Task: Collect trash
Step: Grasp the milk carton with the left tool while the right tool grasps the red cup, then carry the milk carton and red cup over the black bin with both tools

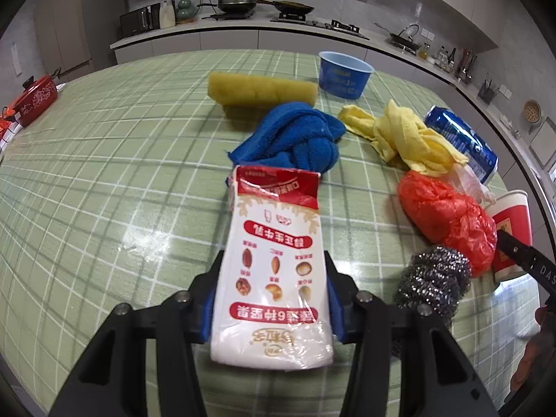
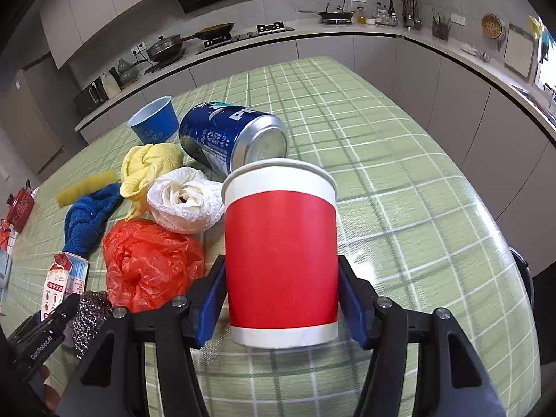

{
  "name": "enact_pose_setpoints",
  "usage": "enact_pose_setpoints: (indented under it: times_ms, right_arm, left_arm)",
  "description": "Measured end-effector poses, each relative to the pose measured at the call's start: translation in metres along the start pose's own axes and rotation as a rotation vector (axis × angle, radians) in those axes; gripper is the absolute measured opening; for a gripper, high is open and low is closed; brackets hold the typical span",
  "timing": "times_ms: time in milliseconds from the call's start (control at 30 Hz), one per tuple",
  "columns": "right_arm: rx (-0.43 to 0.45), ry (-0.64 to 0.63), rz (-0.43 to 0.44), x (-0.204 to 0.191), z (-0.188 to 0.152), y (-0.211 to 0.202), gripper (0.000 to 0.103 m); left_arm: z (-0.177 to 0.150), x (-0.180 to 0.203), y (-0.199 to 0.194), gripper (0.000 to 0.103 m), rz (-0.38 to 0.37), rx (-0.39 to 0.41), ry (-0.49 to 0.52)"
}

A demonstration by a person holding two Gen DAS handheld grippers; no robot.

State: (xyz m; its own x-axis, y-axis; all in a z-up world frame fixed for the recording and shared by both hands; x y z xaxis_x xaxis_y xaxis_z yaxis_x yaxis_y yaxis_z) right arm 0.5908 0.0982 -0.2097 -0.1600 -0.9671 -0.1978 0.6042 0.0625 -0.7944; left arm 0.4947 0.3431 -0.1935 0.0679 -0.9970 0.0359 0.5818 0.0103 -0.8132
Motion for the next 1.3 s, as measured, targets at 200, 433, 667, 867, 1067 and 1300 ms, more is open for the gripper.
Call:
enact_pose_setpoints:
  times_ms: [200, 433, 667, 867, 1067, 1300]
  right_arm:
    - [0.043, -0.016, 0.027, -0.002, 0.001, -0.022, 0.059]
    - [0.07, -0.049, 0.067, -0.001, 0.0, -0.051, 0.059]
    - [0.07, -0.079, 0.113, 0.023, -0.007, -0.076, 0.059]
    - [0.083, -0.07, 0.11, 0.048, -0.015, -0.101, 0.059]
    - [0.112, -0.007, 0.056, 0.086, -0.029, -0.126, 0.059]
    - [0.103, 0.063, 0.001, 0.141, -0.051, -0.148, 0.059]
  left_arm:
    - [0.0, 0.005, -0.017, 0.051, 0.005, 0.03, -0.006]
    - [0.006, 0.023, -0.046, 0.051, 0.009, 0.078, -0.004]
    - [-0.006, 0.061, -0.072, 0.051, 0.004, 0.108, -0.016]
    - [-0.019, 0.103, -0.086, 0.051, -0.045, 0.112, 0.026]
    - [-0.026, 0.149, -0.093, 0.051, -0.127, 0.124, 0.119]
    - [-0.041, 0.207, -0.107, 0.051, -0.2, 0.118, 0.194]
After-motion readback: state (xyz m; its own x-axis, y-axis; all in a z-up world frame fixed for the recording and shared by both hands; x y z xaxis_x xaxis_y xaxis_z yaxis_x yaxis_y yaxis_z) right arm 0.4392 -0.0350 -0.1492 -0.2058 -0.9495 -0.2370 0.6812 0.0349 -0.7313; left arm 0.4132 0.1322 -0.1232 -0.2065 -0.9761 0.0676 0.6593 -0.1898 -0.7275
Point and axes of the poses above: each gripper's, at about its wrist camera, not at the fingertips, and y roughly the way its jaws point, x to its right, z to its top, the point moved 10 cm from there along y, roughly the way its jaws point, and after that the axes turned 4 degrees about y, right-handed, at the moved point
